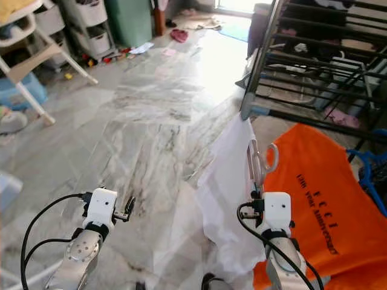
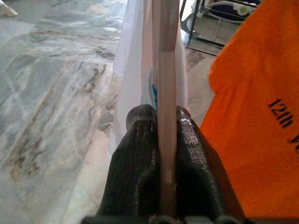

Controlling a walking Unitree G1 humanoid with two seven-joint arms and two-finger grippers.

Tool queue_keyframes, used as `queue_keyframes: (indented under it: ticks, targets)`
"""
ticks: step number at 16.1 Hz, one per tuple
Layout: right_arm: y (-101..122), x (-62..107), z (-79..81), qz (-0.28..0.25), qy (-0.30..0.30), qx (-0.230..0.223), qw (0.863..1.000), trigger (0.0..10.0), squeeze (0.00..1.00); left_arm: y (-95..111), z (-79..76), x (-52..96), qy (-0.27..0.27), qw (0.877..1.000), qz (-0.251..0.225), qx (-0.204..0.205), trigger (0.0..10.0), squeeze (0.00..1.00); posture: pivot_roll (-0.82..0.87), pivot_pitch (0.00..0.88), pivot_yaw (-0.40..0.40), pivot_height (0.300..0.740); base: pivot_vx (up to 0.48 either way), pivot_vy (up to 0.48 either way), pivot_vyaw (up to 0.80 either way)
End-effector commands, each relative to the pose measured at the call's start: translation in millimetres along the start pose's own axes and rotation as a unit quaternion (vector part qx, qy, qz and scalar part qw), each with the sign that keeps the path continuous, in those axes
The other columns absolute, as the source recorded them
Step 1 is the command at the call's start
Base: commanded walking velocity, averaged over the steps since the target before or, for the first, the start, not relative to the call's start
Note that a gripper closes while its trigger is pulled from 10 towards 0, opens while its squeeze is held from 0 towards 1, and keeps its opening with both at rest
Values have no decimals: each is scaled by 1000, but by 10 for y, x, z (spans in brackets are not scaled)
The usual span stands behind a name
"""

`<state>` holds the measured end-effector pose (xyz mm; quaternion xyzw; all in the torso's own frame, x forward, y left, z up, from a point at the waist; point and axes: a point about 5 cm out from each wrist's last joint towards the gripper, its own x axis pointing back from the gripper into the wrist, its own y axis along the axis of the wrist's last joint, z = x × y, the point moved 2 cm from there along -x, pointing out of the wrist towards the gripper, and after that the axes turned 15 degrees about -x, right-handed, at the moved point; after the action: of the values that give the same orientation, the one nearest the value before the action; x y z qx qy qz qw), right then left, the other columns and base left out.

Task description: Hang hanger

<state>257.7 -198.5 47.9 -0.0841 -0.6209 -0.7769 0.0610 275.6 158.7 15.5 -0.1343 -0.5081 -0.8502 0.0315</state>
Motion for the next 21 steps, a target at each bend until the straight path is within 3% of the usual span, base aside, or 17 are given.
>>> queue_keyframes:
  ticks: [1, 7, 15, 21]
  targets:
    - [53, -15, 21, -11, 8, -3, 1000, 10000, 0, -71, 15, 27, 2, 1000, 11, -4, 10000, 0, -4, 93, -7, 740, -296, 0, 0]
    - [66, -94, 100, -2, 31, -15, 999, 10000, 0, -89, 51, 20, 2, 1000, 12, -15, 10000, 0, 3, 82, 3, 740, -304, 0, 0]
    - [-29, -32, 106, 24, 36, -40, 998, 10000, 0, -139, 16, 54, -14, 999, 16, -27, 10000, 0, -6, 65, 15, 740, -307, 0, 0]
    - [40, -138, 229, 13, 53, -55, 997, 10000, 0, -76, 135, -16, 9, 1000, 10, -21, 10000, 0, 0, 81, 26, 740, -133, 0, 0]
